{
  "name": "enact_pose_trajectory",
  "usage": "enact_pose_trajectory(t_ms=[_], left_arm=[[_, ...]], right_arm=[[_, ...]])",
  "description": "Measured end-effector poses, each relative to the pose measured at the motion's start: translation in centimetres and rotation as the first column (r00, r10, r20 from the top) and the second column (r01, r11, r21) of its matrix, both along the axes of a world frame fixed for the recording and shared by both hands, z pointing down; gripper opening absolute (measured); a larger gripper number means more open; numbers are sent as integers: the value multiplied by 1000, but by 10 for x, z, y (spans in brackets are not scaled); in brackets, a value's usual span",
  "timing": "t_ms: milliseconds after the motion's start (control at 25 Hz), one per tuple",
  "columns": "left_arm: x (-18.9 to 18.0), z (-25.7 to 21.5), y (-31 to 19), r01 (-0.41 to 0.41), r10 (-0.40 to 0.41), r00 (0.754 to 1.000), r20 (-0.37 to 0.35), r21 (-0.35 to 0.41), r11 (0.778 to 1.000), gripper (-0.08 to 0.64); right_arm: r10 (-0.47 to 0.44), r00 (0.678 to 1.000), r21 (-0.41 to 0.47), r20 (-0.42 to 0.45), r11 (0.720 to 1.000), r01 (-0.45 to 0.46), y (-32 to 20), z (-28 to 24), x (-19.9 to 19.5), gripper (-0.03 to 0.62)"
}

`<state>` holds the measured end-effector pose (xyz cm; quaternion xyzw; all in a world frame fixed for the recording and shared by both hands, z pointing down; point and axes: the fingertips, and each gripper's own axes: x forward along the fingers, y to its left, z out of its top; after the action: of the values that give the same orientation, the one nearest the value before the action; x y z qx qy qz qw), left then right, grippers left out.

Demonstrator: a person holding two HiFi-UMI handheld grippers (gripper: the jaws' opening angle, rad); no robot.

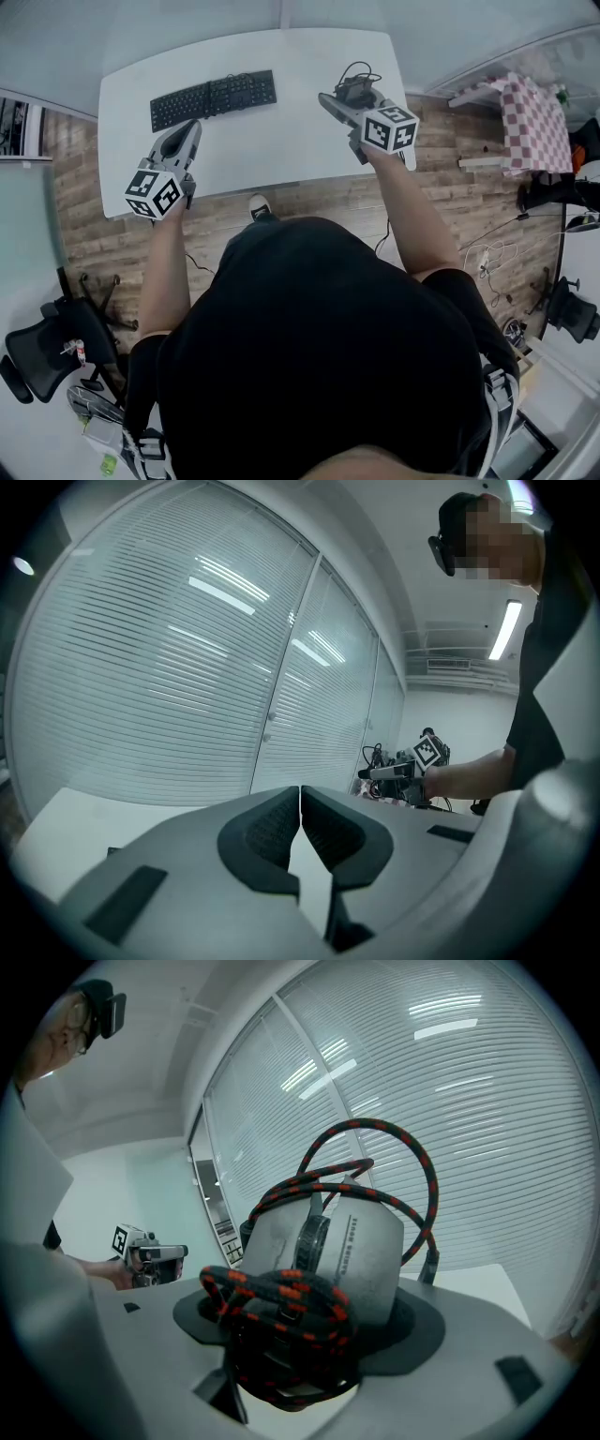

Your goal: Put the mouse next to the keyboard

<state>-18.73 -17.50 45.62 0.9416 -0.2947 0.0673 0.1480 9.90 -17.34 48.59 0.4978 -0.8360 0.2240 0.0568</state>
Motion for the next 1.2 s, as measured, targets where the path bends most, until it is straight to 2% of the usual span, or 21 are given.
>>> enact_pose_trajectory(t_ms=[840,1200], left_arm=[[-74,-7,-54,-19,20,999,-29,5,1000,26],[-77,-4,-67,-43,43,999,-25,-5,999,27]], right_arm=[[37,999,28,-14,999,-37,-45,-21,-69,368],[44,999,24,-7,999,-44,-54,-22,-75,370]])
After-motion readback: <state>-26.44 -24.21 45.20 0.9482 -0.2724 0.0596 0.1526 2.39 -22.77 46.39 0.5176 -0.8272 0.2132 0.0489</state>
